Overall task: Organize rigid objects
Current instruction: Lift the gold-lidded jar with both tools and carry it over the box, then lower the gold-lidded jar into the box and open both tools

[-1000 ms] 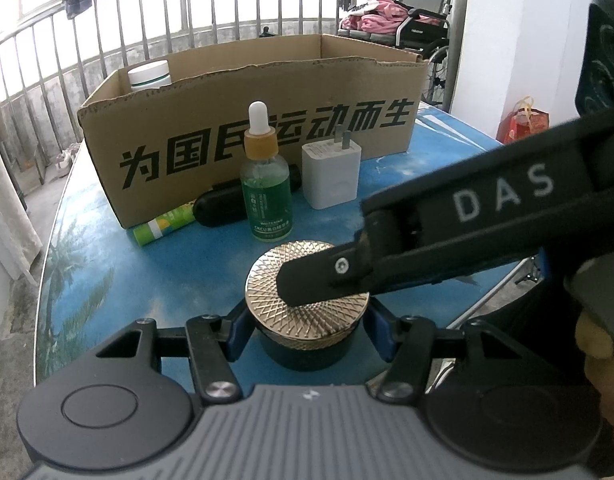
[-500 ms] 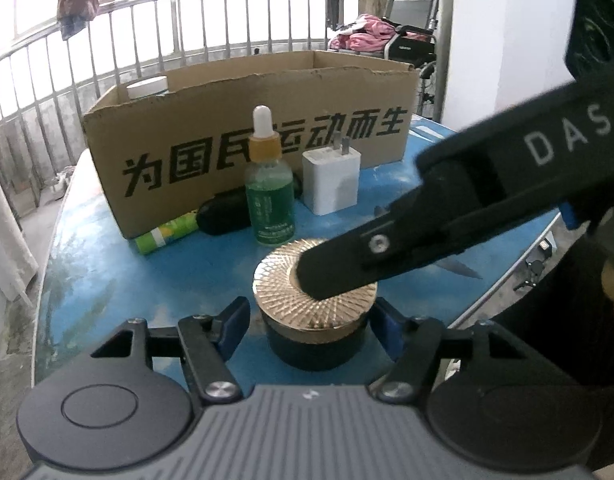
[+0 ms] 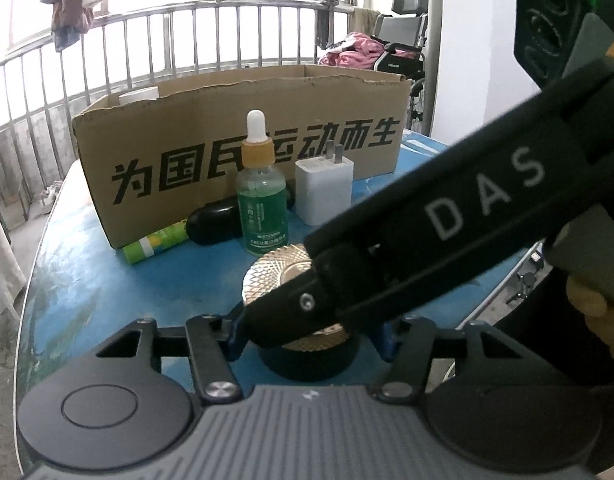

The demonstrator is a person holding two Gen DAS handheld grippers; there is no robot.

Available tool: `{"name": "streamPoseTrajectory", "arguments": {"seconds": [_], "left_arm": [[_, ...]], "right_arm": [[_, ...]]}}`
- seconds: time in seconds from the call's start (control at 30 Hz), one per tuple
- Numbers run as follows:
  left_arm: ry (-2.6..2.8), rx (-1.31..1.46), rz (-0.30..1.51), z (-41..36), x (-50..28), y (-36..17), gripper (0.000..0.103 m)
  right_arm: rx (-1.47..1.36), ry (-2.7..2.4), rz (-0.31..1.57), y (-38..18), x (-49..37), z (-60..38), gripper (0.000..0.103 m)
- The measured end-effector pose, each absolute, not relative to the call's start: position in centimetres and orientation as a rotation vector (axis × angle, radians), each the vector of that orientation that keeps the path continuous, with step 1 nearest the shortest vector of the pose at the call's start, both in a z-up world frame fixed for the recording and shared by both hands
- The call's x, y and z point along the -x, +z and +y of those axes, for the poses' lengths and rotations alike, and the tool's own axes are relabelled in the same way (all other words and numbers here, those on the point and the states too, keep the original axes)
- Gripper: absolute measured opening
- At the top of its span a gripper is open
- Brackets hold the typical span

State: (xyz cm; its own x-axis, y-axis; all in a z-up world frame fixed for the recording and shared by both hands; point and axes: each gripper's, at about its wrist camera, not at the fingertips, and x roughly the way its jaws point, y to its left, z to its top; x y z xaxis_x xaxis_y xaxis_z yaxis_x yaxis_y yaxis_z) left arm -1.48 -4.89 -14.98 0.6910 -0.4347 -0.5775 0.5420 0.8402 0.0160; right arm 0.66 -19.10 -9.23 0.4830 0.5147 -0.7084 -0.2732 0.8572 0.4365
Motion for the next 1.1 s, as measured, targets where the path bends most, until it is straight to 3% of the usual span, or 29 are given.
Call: {"name": "streamPoseTrajectory", "arguments": {"seconds": [0.43, 0.87, 1.1], "left_arm": [[-0.535, -0.191, 0.596, -4.5, 1.3, -12.8, 0.057], [-0.478, -0.262, 0.419, -4.5, -3.0, 1.5, 0.057], [-0.509, -0.244, 0.574, -5.9, -12.7, 2.8, 0.057]], "right_arm": [[-0.275, 0.483, 0.953, -8.3, -1.0, -18.5, 0.065], [-0.192, 0.58, 0.712, 5.9, -4.2, -18.0, 0.066], [-0.232, 0.575, 0.781, 8.6, -13.6, -19.8, 0.066]]}}
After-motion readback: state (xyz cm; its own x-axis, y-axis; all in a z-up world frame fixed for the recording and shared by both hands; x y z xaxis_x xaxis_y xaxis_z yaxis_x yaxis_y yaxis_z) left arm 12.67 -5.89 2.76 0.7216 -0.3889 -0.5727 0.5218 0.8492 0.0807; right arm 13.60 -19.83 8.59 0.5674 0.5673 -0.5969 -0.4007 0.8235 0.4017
